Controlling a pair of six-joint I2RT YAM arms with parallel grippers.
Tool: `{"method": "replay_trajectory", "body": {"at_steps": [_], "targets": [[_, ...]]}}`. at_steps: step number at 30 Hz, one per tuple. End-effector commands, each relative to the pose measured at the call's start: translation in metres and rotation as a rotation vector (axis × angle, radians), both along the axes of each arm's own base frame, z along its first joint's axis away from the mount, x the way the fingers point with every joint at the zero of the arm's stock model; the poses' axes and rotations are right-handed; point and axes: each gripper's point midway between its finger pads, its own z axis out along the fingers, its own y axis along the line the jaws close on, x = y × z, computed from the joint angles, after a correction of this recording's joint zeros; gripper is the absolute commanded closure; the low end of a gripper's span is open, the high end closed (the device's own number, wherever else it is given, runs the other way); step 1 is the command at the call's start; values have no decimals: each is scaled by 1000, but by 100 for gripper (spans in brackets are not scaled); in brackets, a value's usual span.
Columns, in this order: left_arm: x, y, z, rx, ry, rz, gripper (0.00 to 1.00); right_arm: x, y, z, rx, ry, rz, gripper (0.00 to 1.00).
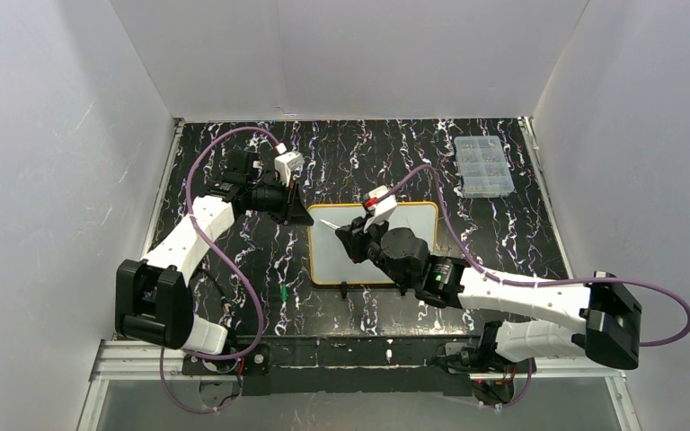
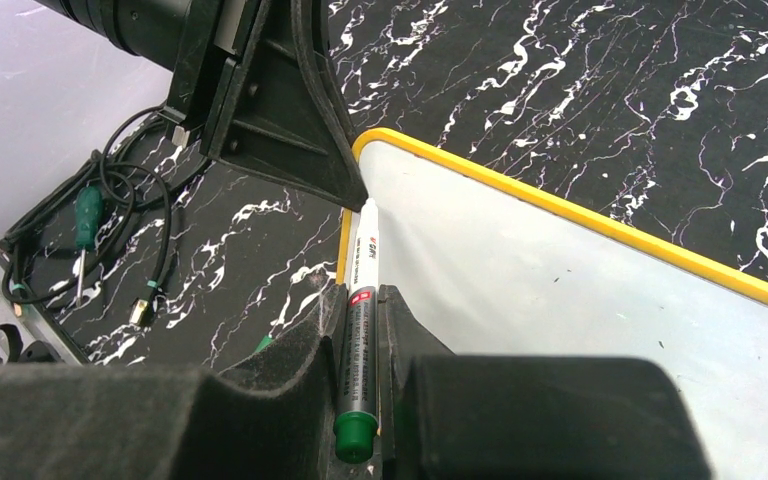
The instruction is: Write a sentence on the whiteboard
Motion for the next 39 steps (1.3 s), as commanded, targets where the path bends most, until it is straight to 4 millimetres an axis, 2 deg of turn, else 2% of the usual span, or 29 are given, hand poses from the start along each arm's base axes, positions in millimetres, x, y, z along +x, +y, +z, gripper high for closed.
{"method": "replay_trajectory", "body": {"at_steps": [1, 13, 39], "targets": [[-2, 4, 0, 12, -30, -9, 90, 5, 7, 36, 83, -63, -29, 99], [-5, 5, 4, 4, -75, -19, 100, 8, 10, 37, 74, -84, -51, 99], [-8, 3, 8, -15, -85, -37, 100, 16, 11, 21, 5, -86, -115, 99]]}}
